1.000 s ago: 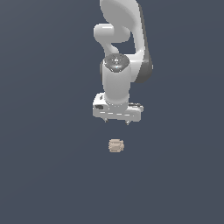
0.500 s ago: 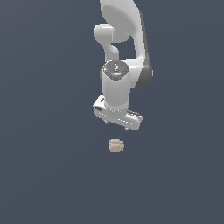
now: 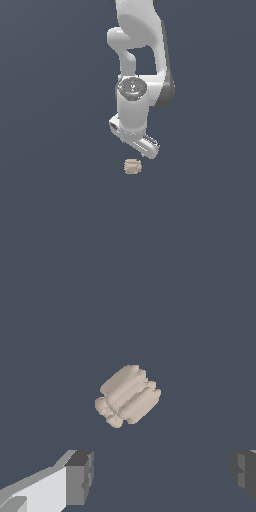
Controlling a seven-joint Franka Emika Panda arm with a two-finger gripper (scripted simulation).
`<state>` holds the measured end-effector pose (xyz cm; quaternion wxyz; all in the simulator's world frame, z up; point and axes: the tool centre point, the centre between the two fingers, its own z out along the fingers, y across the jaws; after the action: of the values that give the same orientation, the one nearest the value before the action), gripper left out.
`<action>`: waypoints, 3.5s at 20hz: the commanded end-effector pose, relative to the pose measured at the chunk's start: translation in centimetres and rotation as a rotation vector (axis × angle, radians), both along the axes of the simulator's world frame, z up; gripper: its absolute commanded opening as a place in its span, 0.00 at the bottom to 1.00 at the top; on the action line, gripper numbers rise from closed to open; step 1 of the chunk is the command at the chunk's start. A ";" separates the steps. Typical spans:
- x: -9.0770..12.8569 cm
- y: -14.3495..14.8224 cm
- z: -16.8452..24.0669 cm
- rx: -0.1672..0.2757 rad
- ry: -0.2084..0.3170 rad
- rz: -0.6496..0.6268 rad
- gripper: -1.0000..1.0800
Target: Pick up the object and move it to a goal position.
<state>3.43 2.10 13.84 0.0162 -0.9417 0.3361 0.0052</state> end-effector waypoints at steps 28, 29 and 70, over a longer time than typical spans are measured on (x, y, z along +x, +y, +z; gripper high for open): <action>3.3 0.1 -4.1 -0.027 0.017 -0.749 0.96; 3.4 0.1 -4.2 -0.028 0.016 -0.764 0.96; 3.7 0.2 -9.7 -0.031 0.016 -0.844 0.00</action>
<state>7.12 2.24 4.16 -0.0001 -0.7212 0.6927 0.0001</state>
